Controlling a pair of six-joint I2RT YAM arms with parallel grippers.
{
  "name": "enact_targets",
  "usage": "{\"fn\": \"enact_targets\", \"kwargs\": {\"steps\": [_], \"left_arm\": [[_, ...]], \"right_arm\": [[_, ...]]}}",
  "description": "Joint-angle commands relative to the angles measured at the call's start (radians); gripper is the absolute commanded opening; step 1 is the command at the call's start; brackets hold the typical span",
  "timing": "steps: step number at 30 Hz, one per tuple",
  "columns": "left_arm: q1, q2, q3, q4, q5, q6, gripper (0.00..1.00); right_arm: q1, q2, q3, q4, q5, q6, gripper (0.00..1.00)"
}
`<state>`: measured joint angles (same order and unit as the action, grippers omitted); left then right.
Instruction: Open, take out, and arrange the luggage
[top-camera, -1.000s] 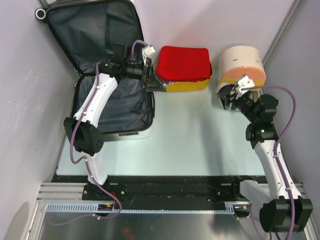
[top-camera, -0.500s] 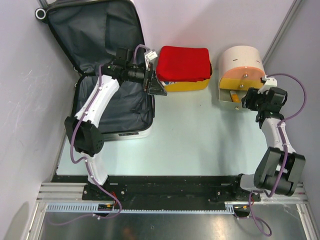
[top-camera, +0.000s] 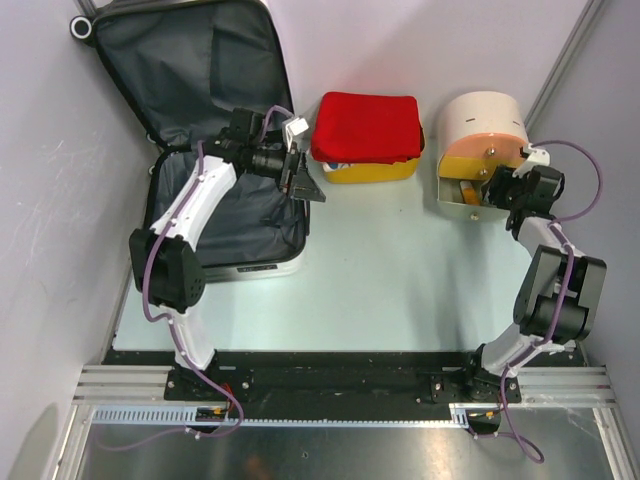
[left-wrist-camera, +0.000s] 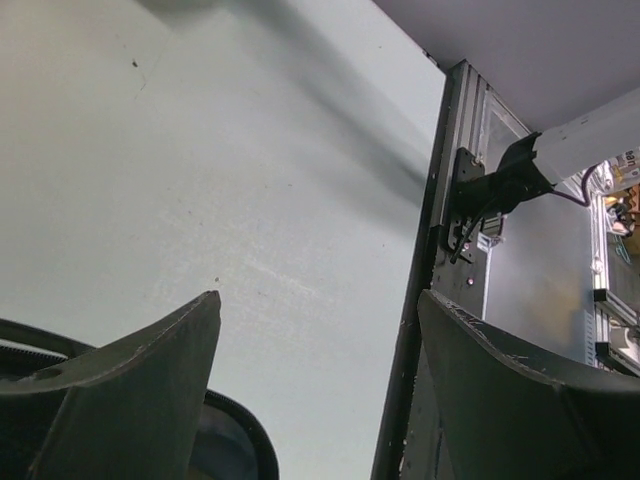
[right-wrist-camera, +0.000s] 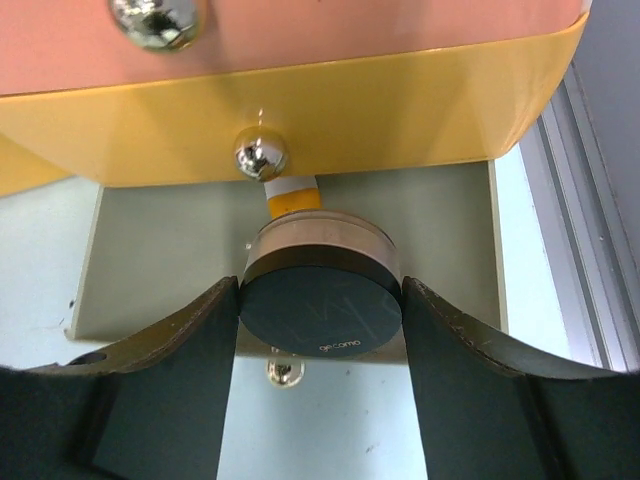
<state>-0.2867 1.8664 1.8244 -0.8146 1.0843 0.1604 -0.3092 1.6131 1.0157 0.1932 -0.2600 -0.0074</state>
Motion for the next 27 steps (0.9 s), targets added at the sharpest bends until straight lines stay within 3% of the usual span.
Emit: {"fn": "enact_targets", "kwargs": {"steps": [1, 2, 3, 6, 12, 17, 24, 27], "left_arm": [[0.015, -0.075, -0.017, 0.008, -0.006, 0.025, 0.84], [0.017, -0.075, -0.019, 0.008, -0.007, 0.024, 0.84], [0.02, -0.075, -0.022, 0.008, -0.007, 0.024, 0.84], [0.027, -0.082, -0.033, 0.008, -0.001, 0.025, 0.85], [0.046, -0.087, -0.057, 0.009, 0.009, 0.039, 0.85], [0.063, -0.095, -0.065, 0.008, 0.005, 0.067, 0.85], [0.09, -0.102, -0.073, 0.009, 0.006, 0.073, 0.84], [0.1, -0.11, -0.085, 0.009, 0.002, 0.074, 0.84]], "right_arm": [[-0.005, 0.048, 0.086, 0.077, 0.028, 0.049, 0.46], [-0.007, 0.057, 0.11, 0.049, 0.03, 0.059, 0.53], [-0.013, 0.054, 0.119, 0.04, 0.041, 0.072, 0.67], [-0.028, 0.016, 0.135, 0.023, -0.005, 0.128, 0.81], [-0.039, -0.097, 0.133, -0.087, -0.084, 0.146, 0.84], [-0.047, -0.153, 0.107, -0.22, -0.036, 0.185, 0.77], [-0.03, -0.205, -0.04, -0.241, 0.036, 0.253, 0.41], [-0.008, -0.209, -0.109, -0.213, 0.059, 0.271, 0.38]]}}
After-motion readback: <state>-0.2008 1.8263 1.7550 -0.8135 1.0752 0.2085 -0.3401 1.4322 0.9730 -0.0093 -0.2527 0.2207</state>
